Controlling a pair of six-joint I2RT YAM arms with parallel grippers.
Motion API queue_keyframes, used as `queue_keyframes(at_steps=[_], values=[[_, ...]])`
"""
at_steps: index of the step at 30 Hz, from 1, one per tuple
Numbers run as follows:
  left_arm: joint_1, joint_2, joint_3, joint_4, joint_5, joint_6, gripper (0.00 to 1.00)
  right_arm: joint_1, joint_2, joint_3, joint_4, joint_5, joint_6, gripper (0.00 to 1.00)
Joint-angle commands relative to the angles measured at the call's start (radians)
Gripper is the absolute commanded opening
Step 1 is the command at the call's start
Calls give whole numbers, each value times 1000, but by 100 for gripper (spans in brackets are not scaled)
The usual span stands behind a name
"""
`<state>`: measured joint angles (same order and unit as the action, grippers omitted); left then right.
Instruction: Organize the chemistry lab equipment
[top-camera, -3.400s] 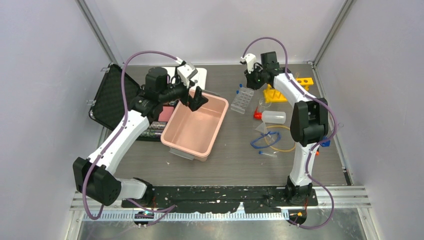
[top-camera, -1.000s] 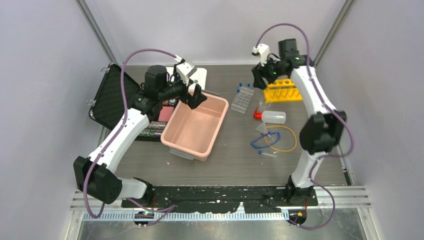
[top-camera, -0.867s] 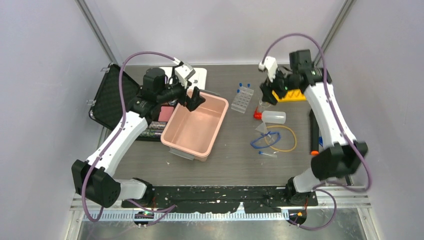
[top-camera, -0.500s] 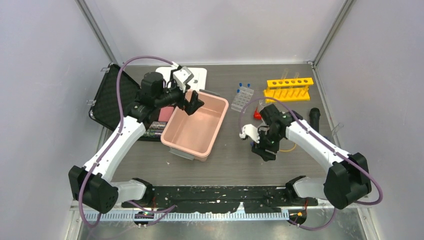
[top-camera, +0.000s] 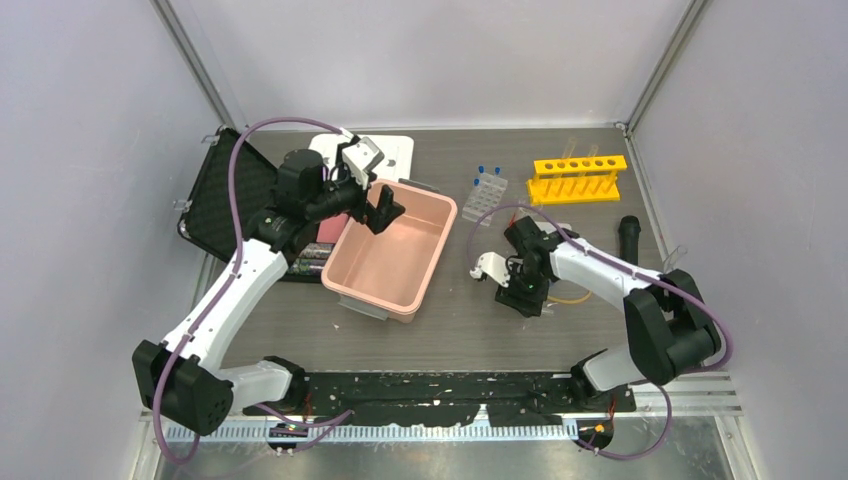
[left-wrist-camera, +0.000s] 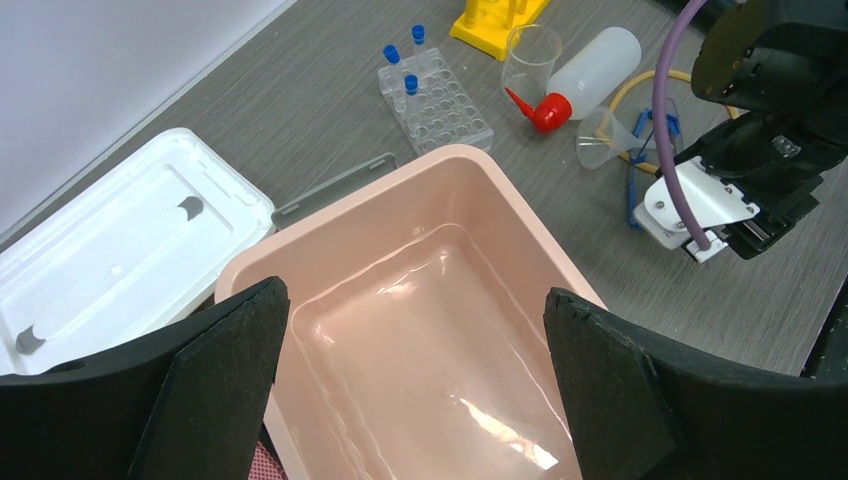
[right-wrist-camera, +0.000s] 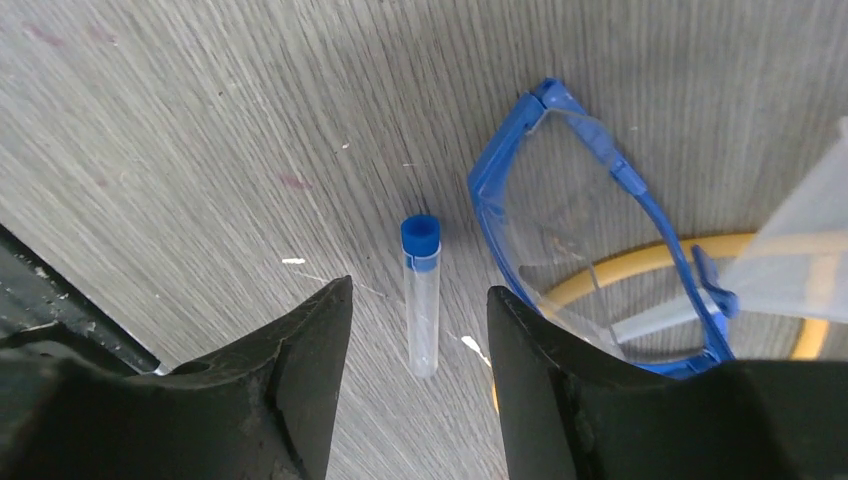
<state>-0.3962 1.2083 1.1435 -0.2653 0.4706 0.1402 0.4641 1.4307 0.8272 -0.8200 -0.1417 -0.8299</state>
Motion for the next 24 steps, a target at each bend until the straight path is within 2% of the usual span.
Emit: queue_keyframes(at_steps=[1,6,10,12,13,14,15,17,21,24], values=[[11,-15,12,39,-8,18,100,6,23,-30,88,28,9,56],[16,-7,14,40,-6,18,100,7,65,-58,144,47,12,51],[18,3,21,40,-1,16,100,7,79,-86,175,63,14,41],[20,6,23,41,2,17,100,7,71,-90,172,65,17,29],[21,5,25,40,4,18,100,7,57,-87,155,64,21,19],[23,8,28,40,6,18,100,7,43,-71,139,57,23,14],[24,9,31,38,10,18,100,6,10,-44,93,29,29,8],[25,12,39,36,26,20,100,0,-61,22,11,-45,45,6],[25,4,60,42,104,36,100,-54,-188,234,-102,-272,117,5],[23,-4,72,63,185,27,100,-87,-225,389,-72,-399,265,5]])
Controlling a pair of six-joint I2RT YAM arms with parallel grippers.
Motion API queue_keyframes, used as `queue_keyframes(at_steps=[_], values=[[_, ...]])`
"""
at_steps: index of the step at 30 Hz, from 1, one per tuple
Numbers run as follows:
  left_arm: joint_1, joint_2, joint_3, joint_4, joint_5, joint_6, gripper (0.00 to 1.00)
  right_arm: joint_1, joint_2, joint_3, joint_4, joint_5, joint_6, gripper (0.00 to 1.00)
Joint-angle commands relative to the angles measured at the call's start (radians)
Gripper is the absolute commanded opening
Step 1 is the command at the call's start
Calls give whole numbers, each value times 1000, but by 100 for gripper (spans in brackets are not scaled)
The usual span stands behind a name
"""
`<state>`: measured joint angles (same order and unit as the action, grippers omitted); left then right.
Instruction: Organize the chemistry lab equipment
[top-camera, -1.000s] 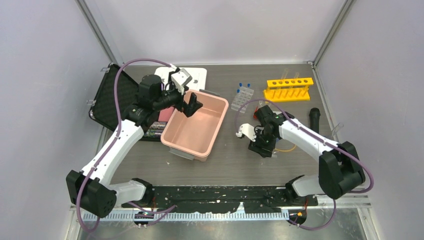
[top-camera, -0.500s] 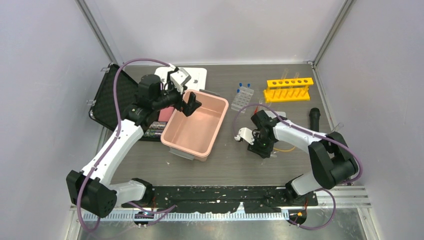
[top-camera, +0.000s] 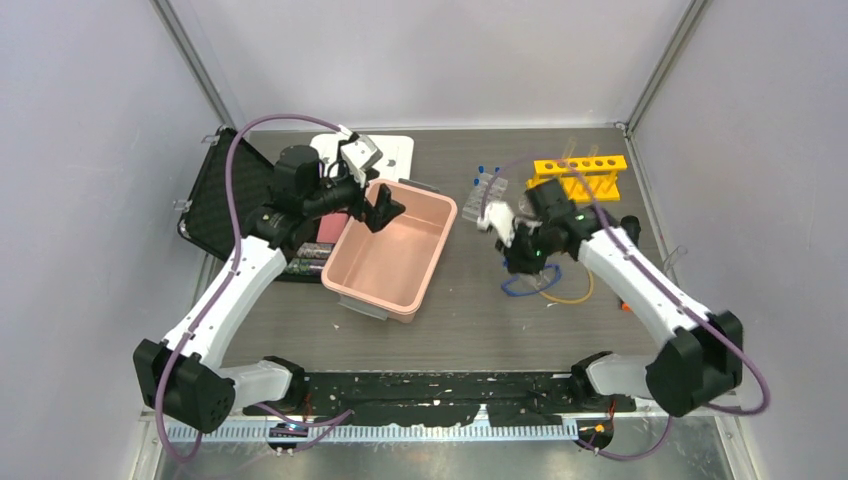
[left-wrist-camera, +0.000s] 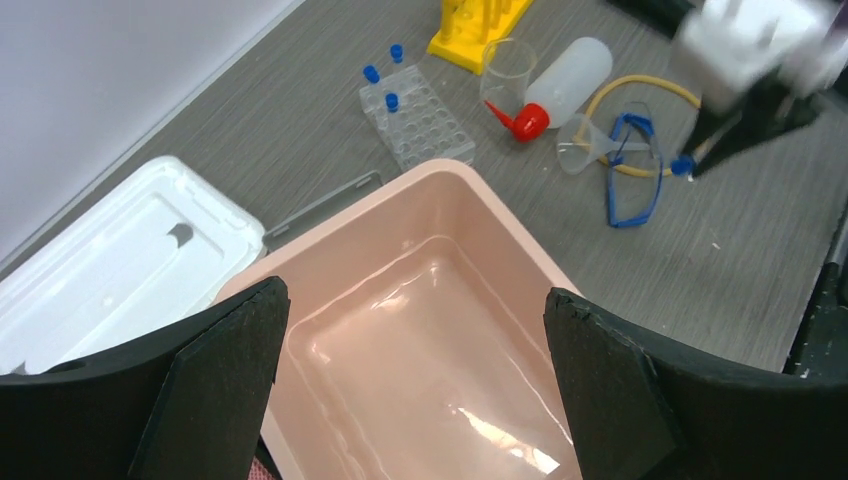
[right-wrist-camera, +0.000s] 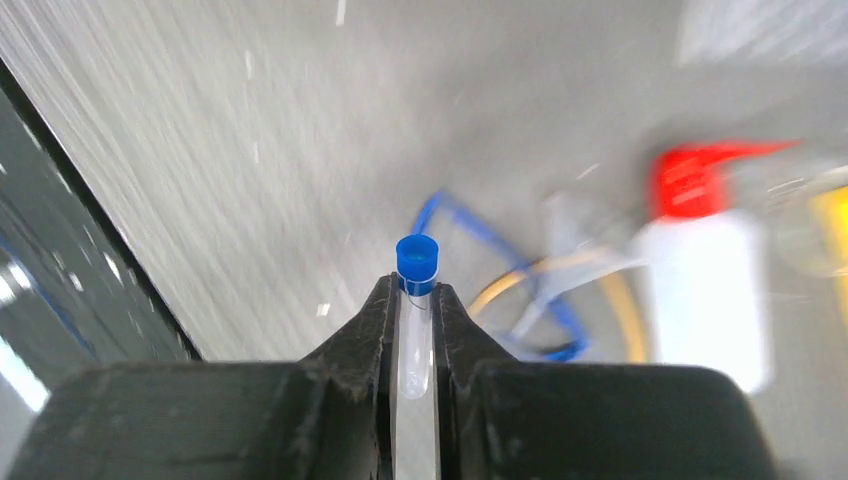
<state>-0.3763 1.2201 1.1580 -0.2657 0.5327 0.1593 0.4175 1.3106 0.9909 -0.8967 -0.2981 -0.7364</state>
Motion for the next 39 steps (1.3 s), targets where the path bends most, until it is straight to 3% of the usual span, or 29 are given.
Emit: queue_keyframes(at_steps=[1,6,11,17,20,24,27,31,33,34,36,39], values=[[-1,-17,62,74,143,-9,100,-47,-105,291,53,-278,212,5],[-95,-1,81,134,161,-40,100,-55,-44,467,261,-407,575,5],[-195,56,117,242,99,-145,100,-55,-25,416,715,-443,1004,5],[-245,135,177,315,54,-279,99,-45,5,372,915,-457,1167,5],[-252,157,185,318,34,-309,91,-33,-2,351,941,-454,1186,5],[-256,186,185,322,29,-348,72,-29,-10,328,998,-456,1232,5],[-256,191,175,336,28,-342,48,-29,-9,327,998,-466,1239,5],[-257,174,143,361,49,-296,4,-33,-9,357,920,-496,1186,8],[-256,164,139,324,53,-259,0,-54,-7,403,800,-523,1126,27],[-256,156,133,311,60,-234,0,-63,-7,421,752,-539,1070,43],[-257,140,115,283,83,-171,0,-94,0,484,601,-554,965,59],[-256,131,91,223,139,-44,0,-114,44,614,327,-591,796,66]])
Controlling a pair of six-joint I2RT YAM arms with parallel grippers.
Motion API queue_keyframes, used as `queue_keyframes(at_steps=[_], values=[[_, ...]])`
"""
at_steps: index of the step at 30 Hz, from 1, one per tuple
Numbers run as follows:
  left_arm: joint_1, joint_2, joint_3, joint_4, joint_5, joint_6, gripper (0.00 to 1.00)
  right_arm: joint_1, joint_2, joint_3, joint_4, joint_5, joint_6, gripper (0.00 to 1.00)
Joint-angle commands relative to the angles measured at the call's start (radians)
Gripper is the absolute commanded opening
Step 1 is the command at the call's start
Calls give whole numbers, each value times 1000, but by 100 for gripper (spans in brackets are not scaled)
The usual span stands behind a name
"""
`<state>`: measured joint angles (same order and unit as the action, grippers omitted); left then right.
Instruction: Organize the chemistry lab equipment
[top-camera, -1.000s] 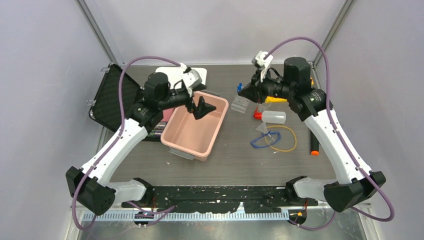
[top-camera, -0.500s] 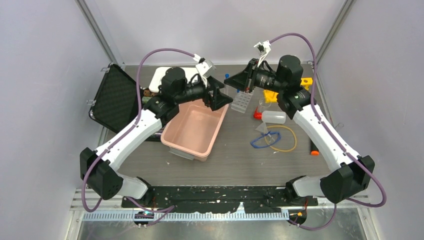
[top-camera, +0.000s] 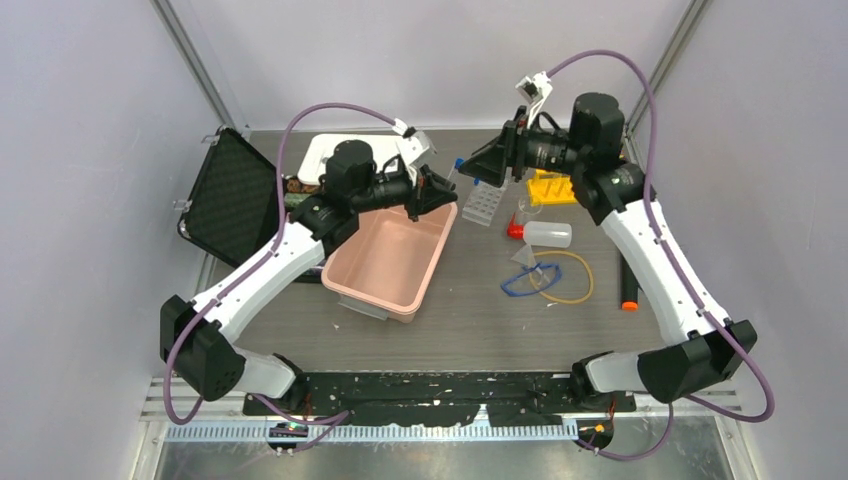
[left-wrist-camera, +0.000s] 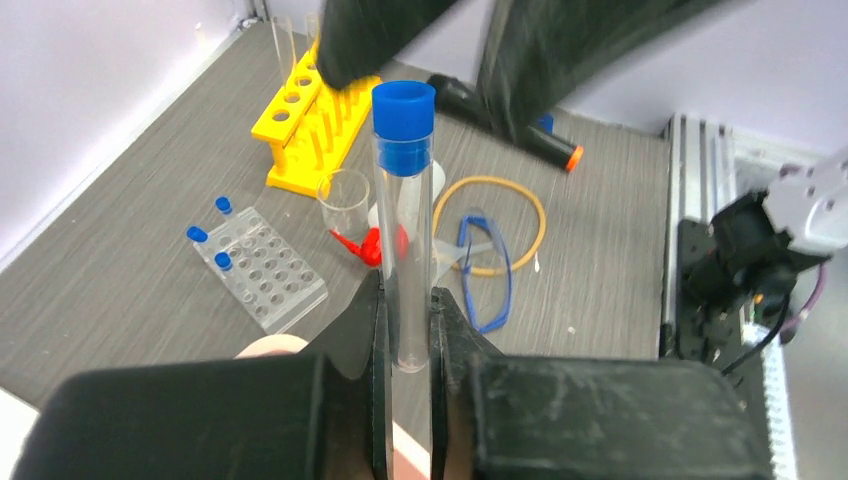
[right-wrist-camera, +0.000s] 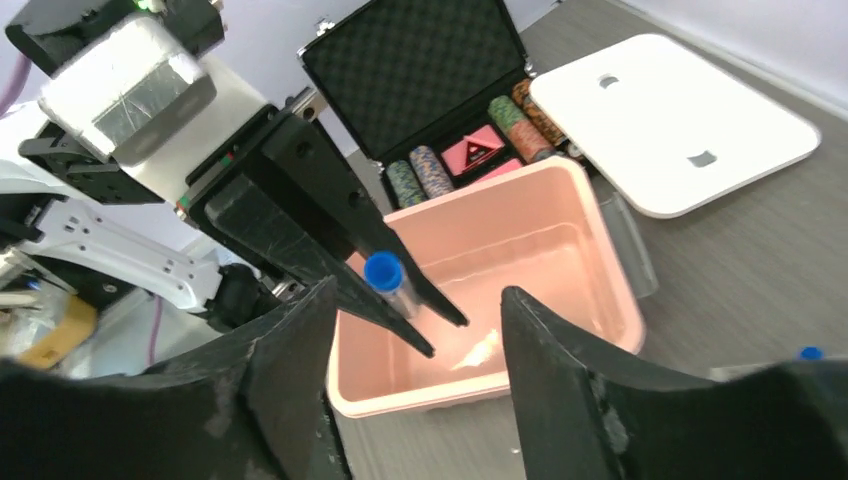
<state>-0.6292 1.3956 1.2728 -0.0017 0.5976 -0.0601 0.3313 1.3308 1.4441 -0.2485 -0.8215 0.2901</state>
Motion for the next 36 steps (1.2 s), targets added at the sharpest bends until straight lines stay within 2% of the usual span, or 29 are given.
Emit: queue_keyframes(at_steps=[1,5,9,13,15,20,24,25,28,29,30,31,33,34,36], values=[[-3,-42,-28,-55,88,199,0,-28,44,181,-369,-88,-312,69],[-4,-25,-15,-114,119,282,0,-13,95,261,-589,-134,-441,75],[-6,-12,8,-140,125,305,0,23,123,315,-630,-129,-492,76],[-13,-6,14,-152,128,324,0,44,138,323,-622,-129,-485,72],[-15,-5,18,-159,129,330,0,50,141,322,-613,-130,-480,64],[-21,0,22,-181,128,348,0,52,146,325,-609,-127,-475,55],[-28,2,25,-191,125,353,0,53,152,326,-607,-119,-476,43],[-28,1,25,-192,123,353,0,53,154,328,-608,-114,-478,34],[-29,3,30,-196,114,352,0,54,158,338,-627,-107,-496,18],[-29,3,31,-197,107,352,0,54,164,342,-636,-102,-507,10],[-30,3,34,-200,101,351,0,54,166,350,-652,-100,-512,7],[-30,3,36,-205,91,349,11,54,171,352,-659,-94,-522,6],[-30,2,47,-237,62,342,56,52,175,360,-678,-85,-532,5],[-28,1,55,-261,39,337,75,48,175,362,-682,-77,-534,5],[-21,-4,62,-309,-2,333,97,26,180,368,-685,-41,-541,5]])
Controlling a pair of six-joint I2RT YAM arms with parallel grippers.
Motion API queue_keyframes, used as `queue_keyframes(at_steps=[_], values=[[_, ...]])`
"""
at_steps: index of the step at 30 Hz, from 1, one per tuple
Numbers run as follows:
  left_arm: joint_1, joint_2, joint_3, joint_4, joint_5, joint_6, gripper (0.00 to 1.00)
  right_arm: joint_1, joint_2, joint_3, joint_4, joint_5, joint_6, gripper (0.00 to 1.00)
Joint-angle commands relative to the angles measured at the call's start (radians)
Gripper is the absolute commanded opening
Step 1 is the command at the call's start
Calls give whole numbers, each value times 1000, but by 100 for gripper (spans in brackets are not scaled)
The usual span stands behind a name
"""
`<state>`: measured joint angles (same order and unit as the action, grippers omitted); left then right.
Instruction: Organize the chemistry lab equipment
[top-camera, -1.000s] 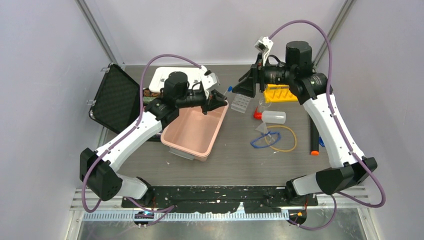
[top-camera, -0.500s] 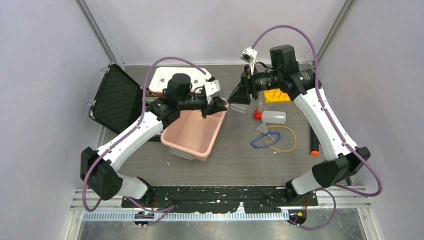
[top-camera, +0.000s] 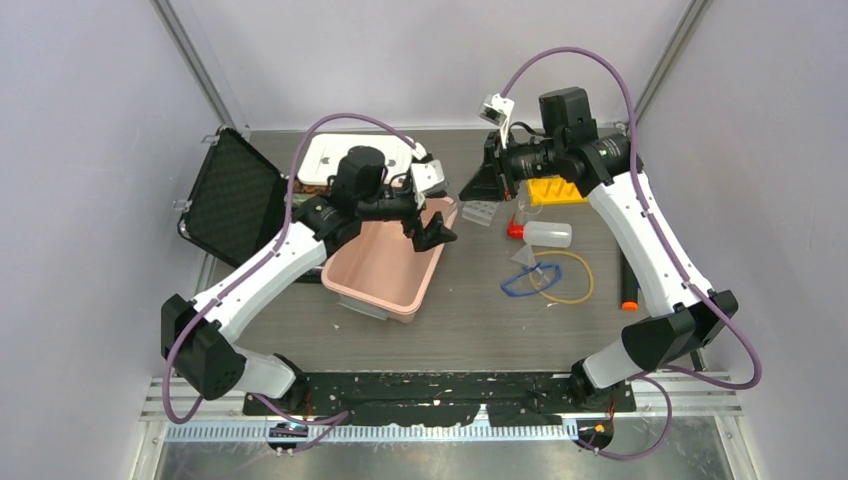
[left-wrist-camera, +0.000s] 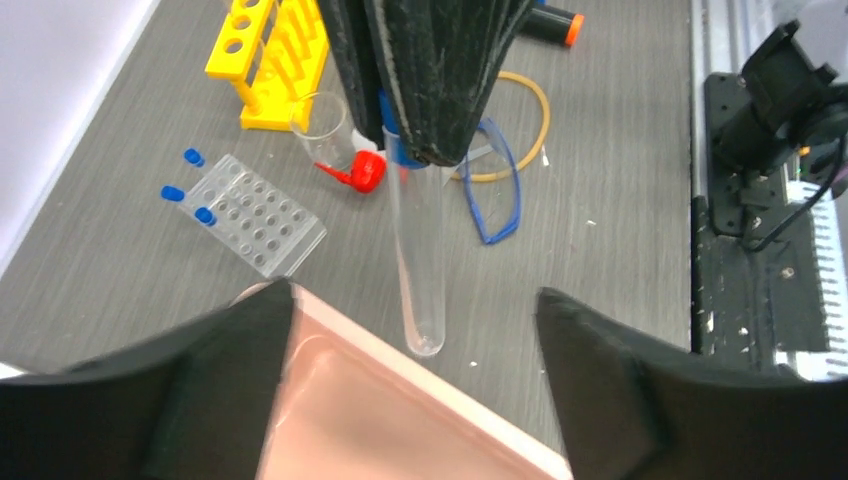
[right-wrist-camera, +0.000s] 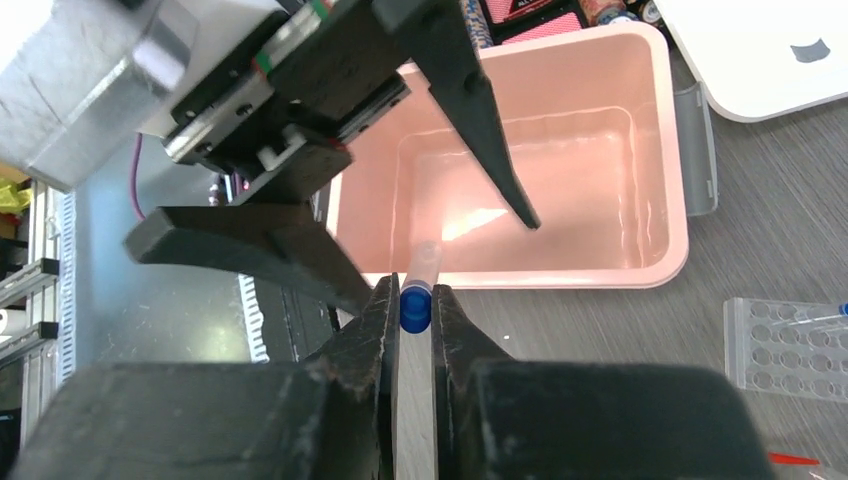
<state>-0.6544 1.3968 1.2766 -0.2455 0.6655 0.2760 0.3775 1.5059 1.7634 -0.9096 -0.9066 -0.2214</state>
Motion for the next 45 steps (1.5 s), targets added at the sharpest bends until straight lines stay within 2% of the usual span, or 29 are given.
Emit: queue_keyframes(at_steps=[1,4,8,16,24,45], values=[[16,-18,53,-77,-78,-8,99,-43,11,51,-23,75,-32,5],[72,-59,9,-55,-83,-65,100,-98,37,62,-23,166,-72,5],[159,-75,-10,-39,-82,-139,100,-132,87,23,10,395,-182,5],[237,-56,13,-36,-122,-177,100,-133,178,-137,311,544,-208,5],[249,-37,37,-48,-145,-167,100,-131,298,-182,475,571,-228,5],[250,-17,45,-50,-138,-179,99,-129,436,-183,531,617,-272,5]])
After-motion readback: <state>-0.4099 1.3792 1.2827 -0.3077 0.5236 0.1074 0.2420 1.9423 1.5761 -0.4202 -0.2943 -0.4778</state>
